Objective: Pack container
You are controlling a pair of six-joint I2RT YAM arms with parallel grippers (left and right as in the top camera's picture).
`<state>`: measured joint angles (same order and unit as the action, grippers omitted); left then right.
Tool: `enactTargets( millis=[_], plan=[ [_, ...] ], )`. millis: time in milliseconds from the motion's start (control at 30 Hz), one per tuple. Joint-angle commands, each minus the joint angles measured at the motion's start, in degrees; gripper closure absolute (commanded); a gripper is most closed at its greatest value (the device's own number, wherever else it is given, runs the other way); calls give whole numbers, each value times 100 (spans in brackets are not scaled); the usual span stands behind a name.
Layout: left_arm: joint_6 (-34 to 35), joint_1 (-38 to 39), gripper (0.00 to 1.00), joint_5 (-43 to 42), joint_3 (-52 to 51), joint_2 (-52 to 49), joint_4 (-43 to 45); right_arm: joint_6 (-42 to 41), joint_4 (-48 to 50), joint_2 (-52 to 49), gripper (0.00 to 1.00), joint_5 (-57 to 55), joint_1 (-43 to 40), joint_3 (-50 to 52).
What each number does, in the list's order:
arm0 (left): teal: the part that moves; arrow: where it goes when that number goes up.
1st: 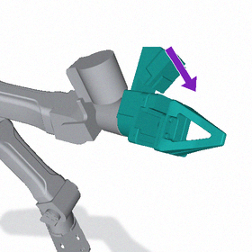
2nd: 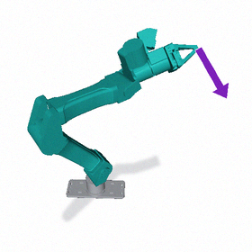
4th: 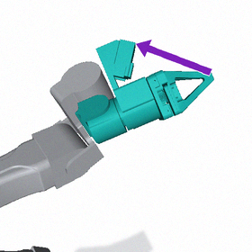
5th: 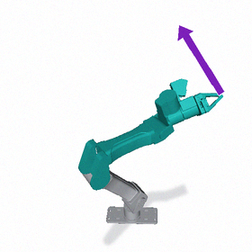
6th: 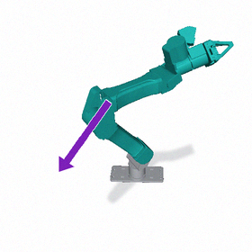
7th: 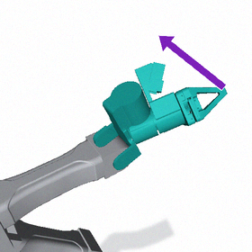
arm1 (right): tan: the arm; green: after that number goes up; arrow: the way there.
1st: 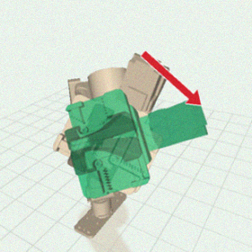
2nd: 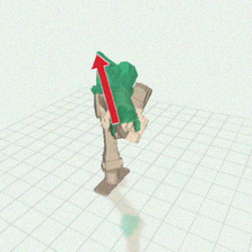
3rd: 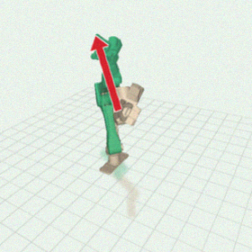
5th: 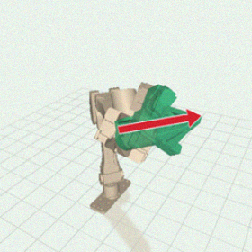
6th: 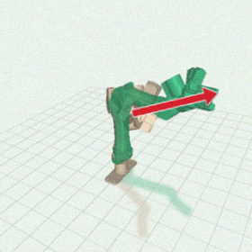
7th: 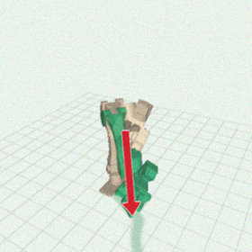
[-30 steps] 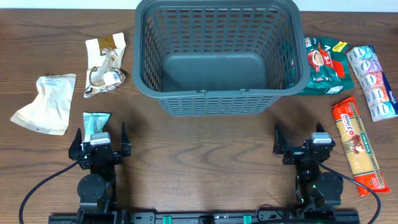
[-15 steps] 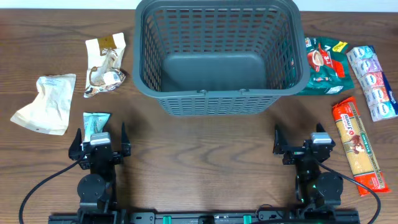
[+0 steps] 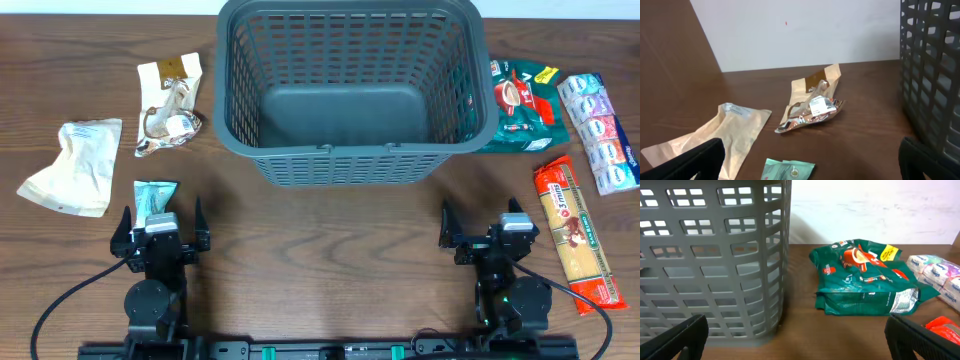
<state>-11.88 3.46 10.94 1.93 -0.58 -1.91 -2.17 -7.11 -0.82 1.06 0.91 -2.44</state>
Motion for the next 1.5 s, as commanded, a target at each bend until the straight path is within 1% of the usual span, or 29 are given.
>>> enactTargets(
  millis=[0, 800, 833, 933, 967, 1100, 1333, 1400, 1467],
  plan=[
    [-31, -28, 1, 107, -170, 35, -98, -35, -7, 50, 1, -61, -50, 68],
    [-31, -28, 1, 107, -170, 35, -98, -37, -7, 50, 1, -61, -50, 68],
    [-31, -28, 1, 107, -170, 35, -98, -37, -4, 50, 1, -98, -50, 68],
    [-31, -28, 1, 107, -170, 35, -98, -35, 50, 50, 1, -815, -52, 68],
    [-31, -28, 1, 107, -170, 35, -98, -35, 52, 50, 1, -896, -50, 68],
    [-31, -28, 1, 107, -170, 35, -98, -59, 44, 50, 1, -575, -50, 68],
    [-31, -28, 1, 107, -170, 35, -98, -85, 17, 50, 1, -455, -50, 68],
    [-31, -28, 1, 107, -170, 35, -98, -216, 11, 50, 1, -144, -50, 68],
    [-31, -28, 1, 107, -170, 35, -98, -485, 170, 50, 1, -76, -50, 68]
  ],
)
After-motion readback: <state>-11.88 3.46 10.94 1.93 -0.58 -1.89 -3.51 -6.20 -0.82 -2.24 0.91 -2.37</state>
